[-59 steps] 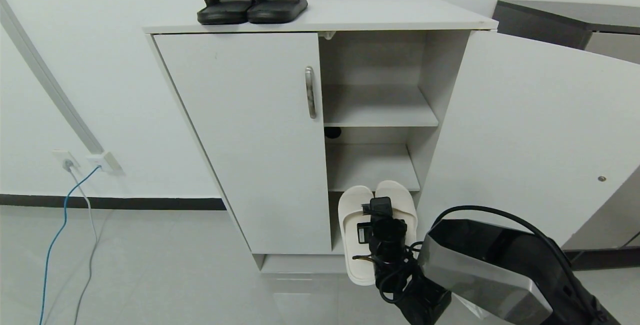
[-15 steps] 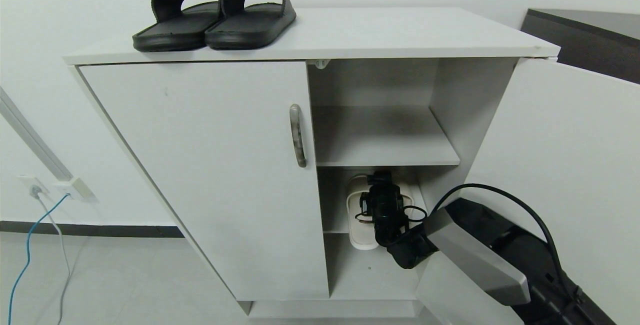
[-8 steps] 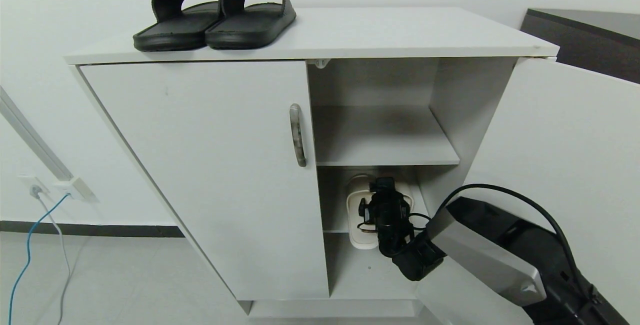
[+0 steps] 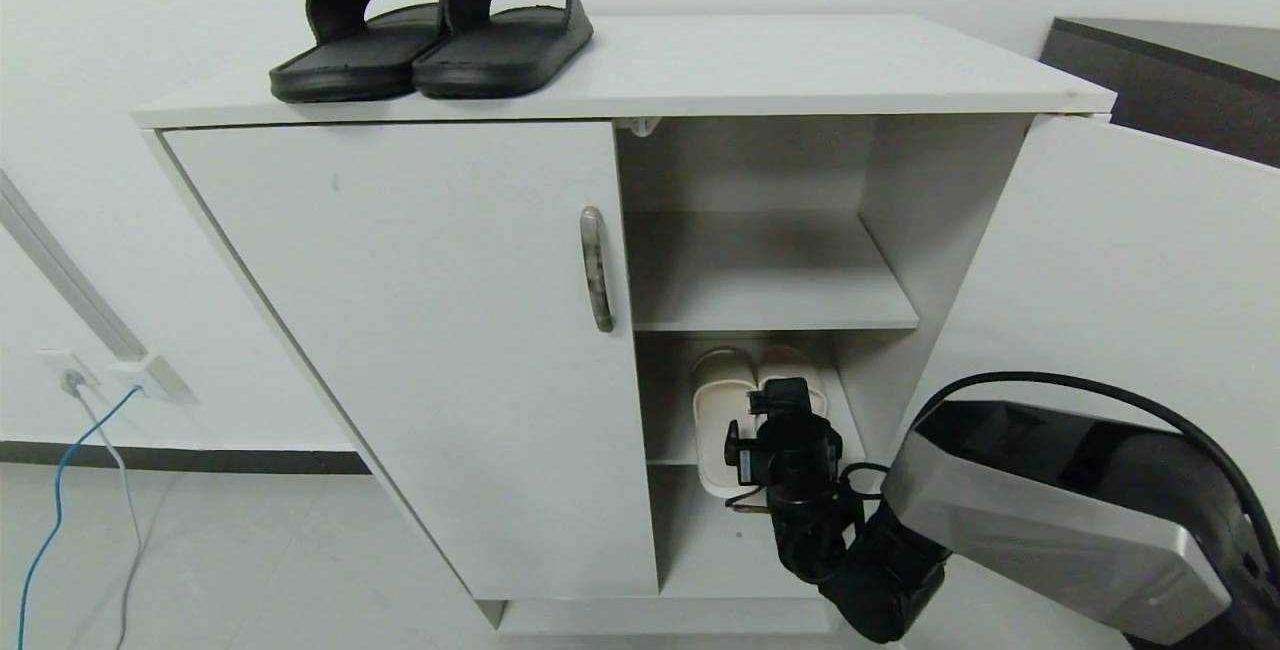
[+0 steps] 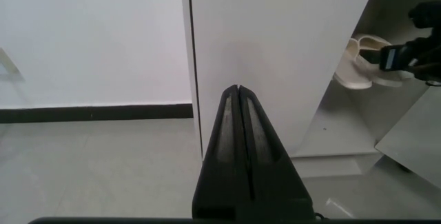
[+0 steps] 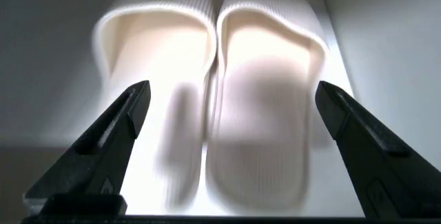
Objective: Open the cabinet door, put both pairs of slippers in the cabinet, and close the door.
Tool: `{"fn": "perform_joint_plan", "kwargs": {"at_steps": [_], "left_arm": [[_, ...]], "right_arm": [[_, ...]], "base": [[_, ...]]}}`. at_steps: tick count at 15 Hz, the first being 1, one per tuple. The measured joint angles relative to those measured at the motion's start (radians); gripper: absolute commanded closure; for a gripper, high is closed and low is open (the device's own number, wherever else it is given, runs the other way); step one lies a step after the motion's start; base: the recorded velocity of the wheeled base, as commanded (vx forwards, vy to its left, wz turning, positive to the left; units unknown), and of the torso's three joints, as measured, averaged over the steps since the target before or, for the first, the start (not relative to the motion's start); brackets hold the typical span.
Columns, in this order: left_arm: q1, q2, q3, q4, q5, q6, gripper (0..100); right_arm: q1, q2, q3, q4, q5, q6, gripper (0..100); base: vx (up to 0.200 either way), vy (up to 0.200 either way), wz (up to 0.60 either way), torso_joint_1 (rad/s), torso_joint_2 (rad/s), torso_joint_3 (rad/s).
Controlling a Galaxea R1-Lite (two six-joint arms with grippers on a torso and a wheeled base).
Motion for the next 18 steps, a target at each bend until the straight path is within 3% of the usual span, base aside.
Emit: {"fn": "perform_joint_plan", "kwargs": {"at_steps": [5,11,18], "left_arm": [[0.000,0.000,0.000,0.000,0.000,0.000,100],[0.000,0.000,0.000,0.000,0.000,0.000,100],[0.000,0.000,0.000,0.000,0.000,-0.001,100]], "right_arm": [[0.048,-0.096,0.194,-0.115,-0.020,0.001,0],[0.056,-0.113,0.212,-0.113,-0.020,-0.002,0],[0.060,-0.113,0.217,-0.114,-0.020,-0.006,0]], "base": [[0.000,0.000,0.00,0.000,0.00,0.000],[-0.200,0.000,0.00,0.002,0.00,0.004],[0.000,0.000,0.00,0.000,0.00,0.000]]}}
